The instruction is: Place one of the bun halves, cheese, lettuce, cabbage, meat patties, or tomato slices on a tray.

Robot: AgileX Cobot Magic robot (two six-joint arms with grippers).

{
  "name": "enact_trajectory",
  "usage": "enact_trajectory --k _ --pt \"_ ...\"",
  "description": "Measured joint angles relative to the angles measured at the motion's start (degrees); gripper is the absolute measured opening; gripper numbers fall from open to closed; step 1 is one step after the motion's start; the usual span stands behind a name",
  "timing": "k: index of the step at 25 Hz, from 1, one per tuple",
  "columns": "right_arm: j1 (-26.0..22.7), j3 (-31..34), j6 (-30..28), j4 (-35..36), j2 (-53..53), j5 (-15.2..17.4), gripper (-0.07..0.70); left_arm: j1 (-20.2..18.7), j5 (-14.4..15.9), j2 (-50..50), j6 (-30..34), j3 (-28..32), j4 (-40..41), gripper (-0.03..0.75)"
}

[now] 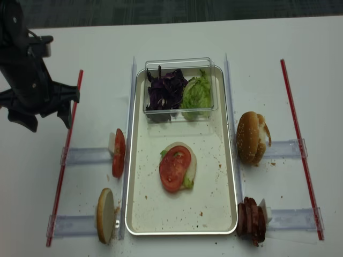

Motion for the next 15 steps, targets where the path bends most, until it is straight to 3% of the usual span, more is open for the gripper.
enact_trajectory --k 8,15 --pt "0.0 0.0 0.0 0.0 0.0 0.0 0.427 0.0 2.5 -0.7 0.2 0.7 0.0 0.535" --pt "0.0 0.0 0.0 0.0 0.0 0.0 0.427 0.0 0.2 -10.7 0.0 14.3 1.3 0.535"
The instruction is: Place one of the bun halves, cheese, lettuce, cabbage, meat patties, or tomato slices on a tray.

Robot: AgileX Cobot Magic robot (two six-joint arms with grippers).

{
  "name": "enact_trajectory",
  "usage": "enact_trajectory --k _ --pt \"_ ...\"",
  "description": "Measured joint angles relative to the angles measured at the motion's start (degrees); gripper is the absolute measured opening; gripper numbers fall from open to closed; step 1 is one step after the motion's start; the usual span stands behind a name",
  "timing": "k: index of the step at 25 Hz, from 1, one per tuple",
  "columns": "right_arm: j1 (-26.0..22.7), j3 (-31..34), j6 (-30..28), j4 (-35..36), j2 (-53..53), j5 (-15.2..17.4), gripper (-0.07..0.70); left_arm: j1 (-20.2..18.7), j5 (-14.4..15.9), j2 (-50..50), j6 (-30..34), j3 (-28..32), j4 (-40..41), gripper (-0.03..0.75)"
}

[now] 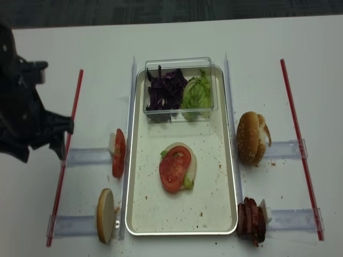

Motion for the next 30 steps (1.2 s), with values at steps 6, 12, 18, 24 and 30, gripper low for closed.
enact_trajectory --k 6,12,18,24,30 --pt "0.0 0.0 0.0 0.0 0.0 0.0 0.427 0.0 -0.5 -11.5 -0.1 12.4 -0.6 0.535" --pt "0.0 0.0 0.0 0.0 0.0 0.0 0.427 0.0 1.5 -24.8 -0.4 20.0 -2.1 0.535" --pt "0.0 0.0 0.0 0.0 0.0 0.0 0.427 0.0 4.5 -36.9 -0.4 22.3 -4.4 0.535" --pt "0.0 0.0 0.0 0.0 0.0 0.0 0.427 0.0 5.5 -50.5 -0.4 25.2 -4.5 0.535" --pt "0.0 0.0 0.0 0.0 0.0 0.0 0.427 0.0 2.8 -60.6 0.7 26.9 -2.7 0.535"
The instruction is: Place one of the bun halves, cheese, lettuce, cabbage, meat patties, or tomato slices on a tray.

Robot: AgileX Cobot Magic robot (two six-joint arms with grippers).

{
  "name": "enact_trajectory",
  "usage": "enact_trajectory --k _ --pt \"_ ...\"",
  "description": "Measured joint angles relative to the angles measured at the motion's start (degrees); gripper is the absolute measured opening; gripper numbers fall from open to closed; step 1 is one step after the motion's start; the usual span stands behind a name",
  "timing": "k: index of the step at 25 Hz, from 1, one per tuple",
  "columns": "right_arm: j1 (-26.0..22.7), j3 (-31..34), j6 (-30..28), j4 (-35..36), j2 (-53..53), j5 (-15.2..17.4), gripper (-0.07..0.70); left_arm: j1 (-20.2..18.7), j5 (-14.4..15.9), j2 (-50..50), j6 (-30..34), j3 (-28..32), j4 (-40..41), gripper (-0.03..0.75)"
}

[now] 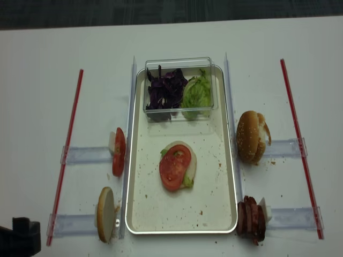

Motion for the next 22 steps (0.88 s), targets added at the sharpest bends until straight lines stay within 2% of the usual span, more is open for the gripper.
enact_trajectory --k 9,17,22 --pt "0.0 0.0 0.0 0.0 0.0 0.0 0.427 0.0 -0.5 -10.6 3.1 0.4 0.0 0.535" --pt "0.0 0.0 0.0 0.0 0.0 0.0 0.427 0.0 -0.2 -25.8 4.3 0.4 0.0 0.535" --pt "0.0 0.0 0.0 0.0 -0.1 0.0 0.427 0.0 0.1 -26.7 5.1 0.5 -0.2 0.535"
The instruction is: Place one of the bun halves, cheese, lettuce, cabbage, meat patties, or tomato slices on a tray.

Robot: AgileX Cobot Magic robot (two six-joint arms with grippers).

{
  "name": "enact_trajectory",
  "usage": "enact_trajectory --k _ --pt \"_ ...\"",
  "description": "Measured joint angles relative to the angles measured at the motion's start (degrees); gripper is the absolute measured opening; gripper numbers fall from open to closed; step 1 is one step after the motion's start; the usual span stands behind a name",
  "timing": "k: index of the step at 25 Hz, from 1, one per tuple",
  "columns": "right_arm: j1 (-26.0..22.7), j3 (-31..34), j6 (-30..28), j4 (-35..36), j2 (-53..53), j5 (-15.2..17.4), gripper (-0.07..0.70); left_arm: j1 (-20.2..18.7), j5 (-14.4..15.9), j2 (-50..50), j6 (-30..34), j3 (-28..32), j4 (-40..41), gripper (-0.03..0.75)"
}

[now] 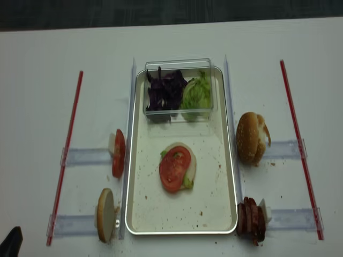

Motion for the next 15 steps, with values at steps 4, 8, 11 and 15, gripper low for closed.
enact_trajectory --k 4,8,11,15 --pt "0.0 0.0 0.0 0.0 0.0 0.0 0.427 0.0 0.0 0.0 0.1 0.0 0.0 0.535" --pt "0.0 0.0 0.0 0.0 0.0 0.0 0.427 0.0 0.0 -0.1 0.1 0.0 0.0 0.535" --pt "0.0 0.0 0.0 0.0 0.0 0.0 0.427 0.0 0.0 -0.1 0.1 0.0 0.0 0.535" --pt "0.0 0.0 0.0 0.0 0.0 0.0 0.427 0.0 0.0 -0.1 0.1 0.0 0.0 0.526"
